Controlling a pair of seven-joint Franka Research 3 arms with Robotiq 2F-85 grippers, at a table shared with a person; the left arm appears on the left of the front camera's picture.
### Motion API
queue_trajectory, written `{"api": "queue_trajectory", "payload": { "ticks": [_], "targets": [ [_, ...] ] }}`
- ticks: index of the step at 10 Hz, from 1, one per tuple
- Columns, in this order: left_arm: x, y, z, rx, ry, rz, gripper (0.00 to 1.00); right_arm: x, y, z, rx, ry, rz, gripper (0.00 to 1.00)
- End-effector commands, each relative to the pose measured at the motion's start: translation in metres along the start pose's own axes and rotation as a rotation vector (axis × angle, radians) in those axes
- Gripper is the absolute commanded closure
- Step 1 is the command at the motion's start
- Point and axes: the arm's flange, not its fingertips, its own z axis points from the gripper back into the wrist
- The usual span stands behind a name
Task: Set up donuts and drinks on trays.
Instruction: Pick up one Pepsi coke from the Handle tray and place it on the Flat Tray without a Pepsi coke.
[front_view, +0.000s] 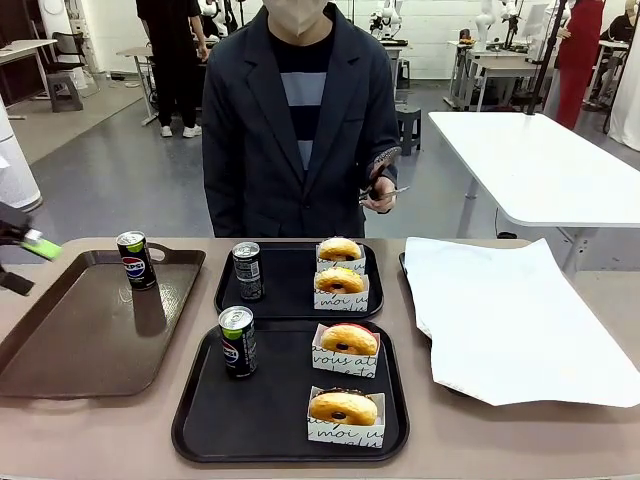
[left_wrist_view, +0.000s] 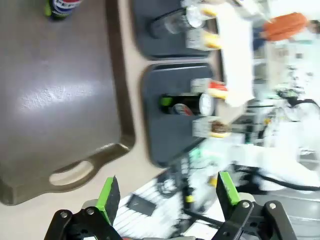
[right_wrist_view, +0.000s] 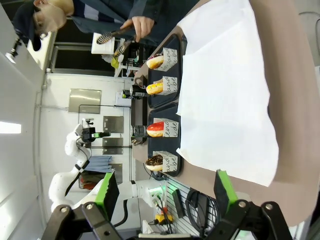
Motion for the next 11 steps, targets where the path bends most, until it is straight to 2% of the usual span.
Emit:
{"api": "queue_trajectory", "payload": {
  "ticks": [1,2,5,7,8,11],
  "targets": [
    [0.006,0.044,0.011,-0.271,-0.016,0.112,0.00,0.001,0.000,0.000,0.016,-0.007,0.017,0.00],
    [0.001,0.066,0.021,-0.339,-0.029,0.152,0.00,0.001,0.000,0.000,0.016,-0.007,0.017,0.00],
    [-0.011,0.111,0.045,-0.394,-0.105,0.259,0.00,0.001,0.000,0.000,0.016,-0.007,0.017,0.00],
    [-0.012,0.118,0.057,-0.386,-0.124,0.271,0.00,0.001,0.000,0.000,0.016,-0.007,0.017,0.00],
    [-0.019,0.118,0.045,-0.390,-0.095,0.291,0.00,0.001,0.000,0.000,0.016,-0.007,0.017,0.00],
    [-0.019,0.118,0.045,-0.390,-0.095,0.291,0.00,0.001,0.000,0.000,0.016,-0.007,0.017,0.00]
  ]
}}
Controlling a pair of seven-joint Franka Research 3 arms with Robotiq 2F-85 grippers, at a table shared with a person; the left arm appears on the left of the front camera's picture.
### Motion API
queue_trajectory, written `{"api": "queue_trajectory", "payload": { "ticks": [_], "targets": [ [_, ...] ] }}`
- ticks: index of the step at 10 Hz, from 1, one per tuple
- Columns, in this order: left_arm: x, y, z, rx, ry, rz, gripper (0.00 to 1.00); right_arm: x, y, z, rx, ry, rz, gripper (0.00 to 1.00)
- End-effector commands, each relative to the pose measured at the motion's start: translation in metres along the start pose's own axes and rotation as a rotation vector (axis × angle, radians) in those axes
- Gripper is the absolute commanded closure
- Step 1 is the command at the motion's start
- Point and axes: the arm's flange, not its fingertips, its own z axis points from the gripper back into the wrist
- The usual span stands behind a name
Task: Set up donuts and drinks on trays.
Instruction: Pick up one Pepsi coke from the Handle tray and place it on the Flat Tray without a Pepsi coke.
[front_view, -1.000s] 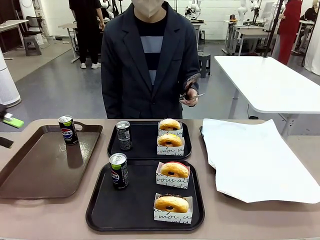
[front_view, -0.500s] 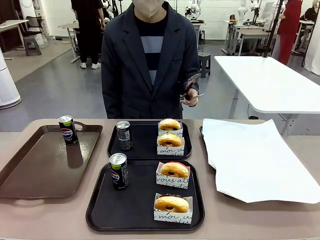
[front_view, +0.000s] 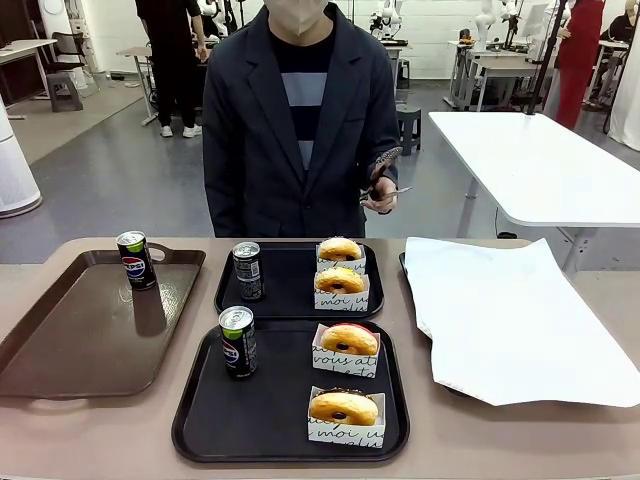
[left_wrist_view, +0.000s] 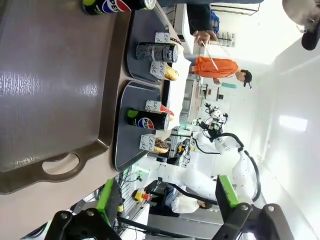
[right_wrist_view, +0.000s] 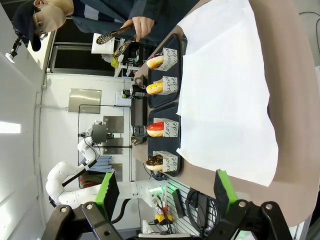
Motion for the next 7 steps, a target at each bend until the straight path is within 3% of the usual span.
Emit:
{"api": "queue_trajectory", "payload": {
  "ticks": [1,7],
  "targets": [
    [-0.0041,-0.0003,0.0005,-0.019,-0.007,-0.013,0.00,0.0014,0.0000,-0.0002,0.016,-0.007,0.017,0.00],
    [-0.0041,-0.0003,0.0005,-0.019,-0.007,-0.013,0.00,0.0014,0.0000,-0.0002,0.016,-0.007,0.017,0.00]
  ]
}}
